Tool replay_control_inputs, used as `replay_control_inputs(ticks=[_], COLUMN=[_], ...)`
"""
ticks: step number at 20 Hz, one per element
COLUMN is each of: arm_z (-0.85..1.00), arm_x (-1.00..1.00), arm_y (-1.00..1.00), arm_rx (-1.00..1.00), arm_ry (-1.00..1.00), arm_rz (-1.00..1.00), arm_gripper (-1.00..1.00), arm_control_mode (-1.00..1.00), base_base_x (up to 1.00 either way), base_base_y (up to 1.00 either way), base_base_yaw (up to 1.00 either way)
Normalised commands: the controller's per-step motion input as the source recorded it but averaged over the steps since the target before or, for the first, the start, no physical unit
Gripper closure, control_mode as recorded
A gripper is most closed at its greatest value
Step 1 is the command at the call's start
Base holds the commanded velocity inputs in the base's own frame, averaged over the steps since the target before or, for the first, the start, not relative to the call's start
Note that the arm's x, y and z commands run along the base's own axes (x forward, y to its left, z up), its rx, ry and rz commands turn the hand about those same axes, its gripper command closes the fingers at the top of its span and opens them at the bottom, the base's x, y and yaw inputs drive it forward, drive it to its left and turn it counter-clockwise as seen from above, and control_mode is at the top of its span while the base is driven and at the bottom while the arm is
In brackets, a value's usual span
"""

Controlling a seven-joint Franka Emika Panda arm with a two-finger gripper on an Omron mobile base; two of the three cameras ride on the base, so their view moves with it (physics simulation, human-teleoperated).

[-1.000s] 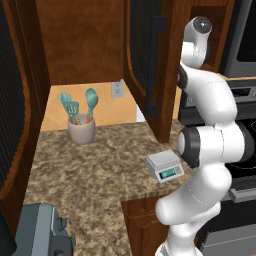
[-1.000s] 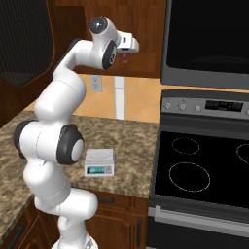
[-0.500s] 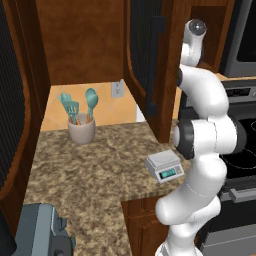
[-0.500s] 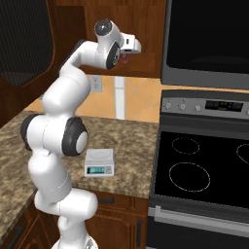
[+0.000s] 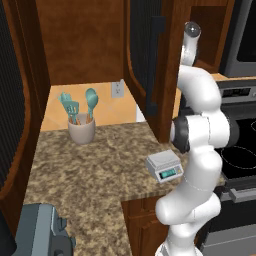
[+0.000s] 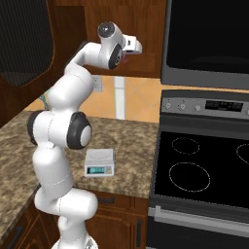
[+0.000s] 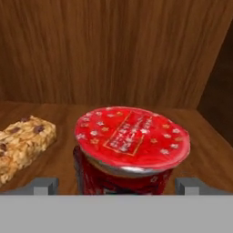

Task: Pick the yogurt and place it on the digital scale for weighing, and close the cabinet.

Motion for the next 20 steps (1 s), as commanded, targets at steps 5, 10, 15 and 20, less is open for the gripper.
replay_control_inputs(ticks=[5, 10, 15, 20], arm_z=[-0.07, -0.02, 0.01, 0.00], arm_x=[0.19, 0.00, -0.52, -1.00], arm_y=[0.00, 0.00, 0.03, 0.21], arm_rx=[0.00, 0.00, 0.01, 0.09], arm_ry=[0.00, -0.01, -0.24, -0.42], arm_rz=[0.02, 0.04, 0.01, 0.00], arm_gripper=[1.00, 1.00, 1.00, 1.00], arm_control_mode=[-1.00, -1.00, -1.00, -1.00], base_base_x=[0.00, 0.00, 0.00, 0.00], base_base_y=[0.00, 0.00, 0.00, 0.00], base_base_yaw=[0.00, 0.00, 0.00, 0.00])
